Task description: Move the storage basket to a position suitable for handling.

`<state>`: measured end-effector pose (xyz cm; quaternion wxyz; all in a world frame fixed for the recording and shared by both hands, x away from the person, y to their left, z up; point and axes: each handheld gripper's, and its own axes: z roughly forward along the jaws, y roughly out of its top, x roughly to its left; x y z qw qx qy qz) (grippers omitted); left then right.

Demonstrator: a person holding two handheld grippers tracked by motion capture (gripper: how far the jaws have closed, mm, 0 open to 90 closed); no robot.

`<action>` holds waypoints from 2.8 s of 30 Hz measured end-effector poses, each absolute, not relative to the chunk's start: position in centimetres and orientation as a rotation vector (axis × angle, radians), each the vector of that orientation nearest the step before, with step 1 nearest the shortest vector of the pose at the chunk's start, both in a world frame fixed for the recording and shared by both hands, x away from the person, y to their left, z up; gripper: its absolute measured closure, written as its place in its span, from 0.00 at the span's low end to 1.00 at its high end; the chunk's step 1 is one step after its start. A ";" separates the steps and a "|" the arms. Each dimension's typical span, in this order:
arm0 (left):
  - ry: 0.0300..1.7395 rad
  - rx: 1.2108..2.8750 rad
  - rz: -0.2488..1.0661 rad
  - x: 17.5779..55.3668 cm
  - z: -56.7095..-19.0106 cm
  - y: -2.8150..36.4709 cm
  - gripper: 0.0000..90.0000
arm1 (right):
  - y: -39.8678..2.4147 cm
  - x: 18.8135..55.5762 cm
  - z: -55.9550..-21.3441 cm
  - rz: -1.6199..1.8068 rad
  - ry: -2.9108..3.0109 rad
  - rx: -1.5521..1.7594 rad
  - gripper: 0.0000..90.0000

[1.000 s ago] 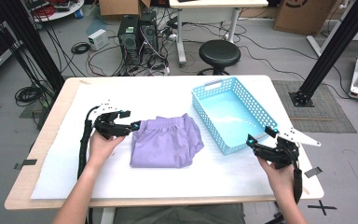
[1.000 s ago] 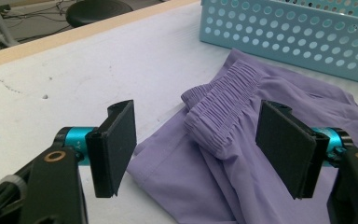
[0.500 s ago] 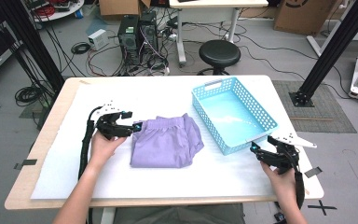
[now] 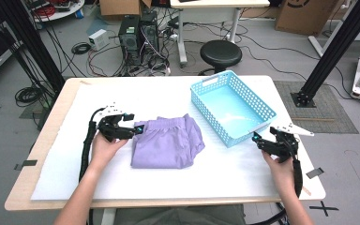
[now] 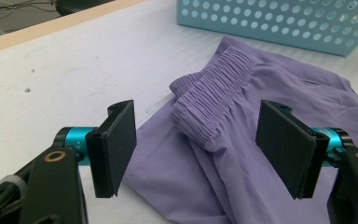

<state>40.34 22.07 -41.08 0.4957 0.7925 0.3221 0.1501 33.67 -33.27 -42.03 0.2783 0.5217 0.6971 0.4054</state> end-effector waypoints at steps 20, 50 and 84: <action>0.767 1.909 0.370 40.4 -41.0 21.9 0.32 | -27.8 30.5 -42.5 1.178 1.867 1.347 0.28; 0.762 1.920 0.356 40.5 -41.1 21.3 0.32 | -30.7 31.9 -42.3 1.093 1.715 1.462 0.31; 0.762 1.933 0.342 40.4 -41.4 21.1 0.32 | -29.0 42.7 -40.0 0.959 1.763 1.411 0.39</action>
